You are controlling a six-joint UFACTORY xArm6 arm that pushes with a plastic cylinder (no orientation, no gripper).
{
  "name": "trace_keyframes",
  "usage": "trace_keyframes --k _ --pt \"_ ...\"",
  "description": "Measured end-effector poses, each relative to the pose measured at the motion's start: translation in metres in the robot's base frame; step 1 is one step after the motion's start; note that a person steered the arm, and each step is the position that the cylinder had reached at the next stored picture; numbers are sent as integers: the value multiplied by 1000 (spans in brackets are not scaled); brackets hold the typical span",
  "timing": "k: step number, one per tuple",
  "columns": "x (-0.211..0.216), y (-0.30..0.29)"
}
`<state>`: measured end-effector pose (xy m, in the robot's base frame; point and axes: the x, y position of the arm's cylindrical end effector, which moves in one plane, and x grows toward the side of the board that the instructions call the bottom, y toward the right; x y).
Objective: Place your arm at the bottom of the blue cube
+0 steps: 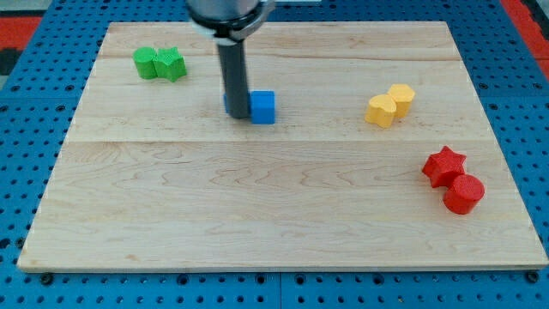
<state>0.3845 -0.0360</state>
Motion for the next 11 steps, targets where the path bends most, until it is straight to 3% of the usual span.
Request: trace_keyframes --k 1,3,4,5,6,8,10,11 --pt "-18 34" --pt "-38 47" --pt "-15 27" --pt "38 0" --pt "126 7" --pt "69 80" --pt "39 124" --pt "39 89"
